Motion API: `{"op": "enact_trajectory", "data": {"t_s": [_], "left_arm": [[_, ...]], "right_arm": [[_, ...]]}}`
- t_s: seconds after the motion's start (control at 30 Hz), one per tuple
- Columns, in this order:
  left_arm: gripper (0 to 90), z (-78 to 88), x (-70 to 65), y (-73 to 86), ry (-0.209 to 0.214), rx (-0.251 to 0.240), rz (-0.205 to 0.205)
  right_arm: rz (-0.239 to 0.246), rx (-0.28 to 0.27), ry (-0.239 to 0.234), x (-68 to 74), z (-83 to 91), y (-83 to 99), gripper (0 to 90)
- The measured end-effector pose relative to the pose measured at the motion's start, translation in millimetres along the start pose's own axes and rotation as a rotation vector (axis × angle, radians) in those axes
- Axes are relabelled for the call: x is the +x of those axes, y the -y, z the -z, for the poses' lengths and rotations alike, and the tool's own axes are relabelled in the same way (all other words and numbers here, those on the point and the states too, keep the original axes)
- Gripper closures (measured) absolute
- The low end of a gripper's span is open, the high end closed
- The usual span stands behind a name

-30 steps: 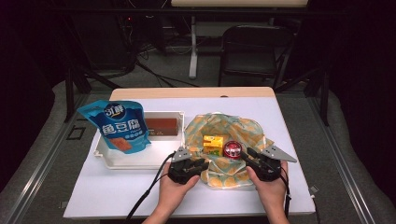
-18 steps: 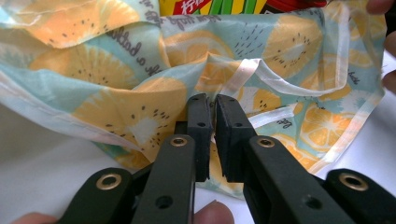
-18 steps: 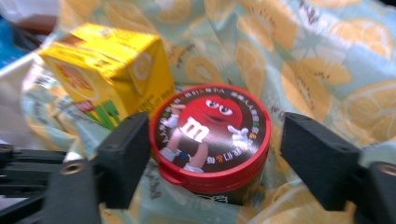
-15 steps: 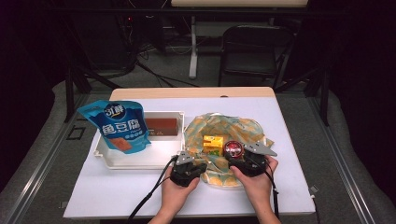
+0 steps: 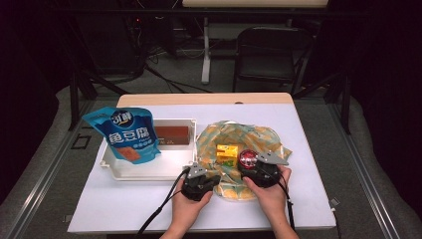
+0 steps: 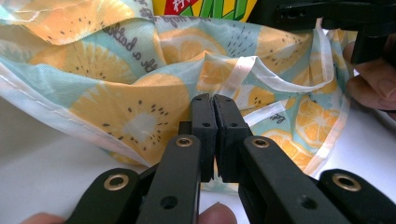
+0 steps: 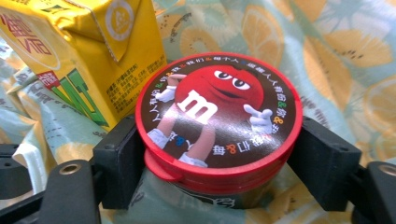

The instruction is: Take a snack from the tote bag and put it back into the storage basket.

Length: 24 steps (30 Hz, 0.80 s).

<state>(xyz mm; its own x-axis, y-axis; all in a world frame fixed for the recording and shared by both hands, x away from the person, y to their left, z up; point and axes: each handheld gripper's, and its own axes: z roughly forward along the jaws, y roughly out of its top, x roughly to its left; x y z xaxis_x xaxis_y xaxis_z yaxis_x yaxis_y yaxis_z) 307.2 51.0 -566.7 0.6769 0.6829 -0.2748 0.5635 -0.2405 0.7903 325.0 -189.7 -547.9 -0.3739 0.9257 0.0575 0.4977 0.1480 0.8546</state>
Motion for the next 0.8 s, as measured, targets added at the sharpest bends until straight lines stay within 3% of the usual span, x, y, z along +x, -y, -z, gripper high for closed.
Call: {"op": "enact_trajectory", "data": {"t_s": [0.3, 0.4, 0.67, 0.8], "left_arm": [[87.2, 1.5, 0.5, -0.1, 0.007, 0.002, 0.002], [85.4, 2.1, 0.5, 0.4, 0.011, -0.024, 0.005], [73.6, 11.3, 1.3, 0.4, 0.026, -0.042, -0.023], [69.4, 21.3, 2.4, -0.7, 0.031, -0.076, -0.020]], "right_arm": [[0.002, -0.006, -0.023, -0.9, 6.6, -4.1, 25.3], [0.011, -0.017, -0.022, 0.0, 10.6, -7.3, 25.3], [-0.007, -0.062, -0.040, -3.3, 26.3, -19.5, 25.3], [-0.009, -0.082, -0.040, -5.8, 33.4, -24.5, 25.3]]}}
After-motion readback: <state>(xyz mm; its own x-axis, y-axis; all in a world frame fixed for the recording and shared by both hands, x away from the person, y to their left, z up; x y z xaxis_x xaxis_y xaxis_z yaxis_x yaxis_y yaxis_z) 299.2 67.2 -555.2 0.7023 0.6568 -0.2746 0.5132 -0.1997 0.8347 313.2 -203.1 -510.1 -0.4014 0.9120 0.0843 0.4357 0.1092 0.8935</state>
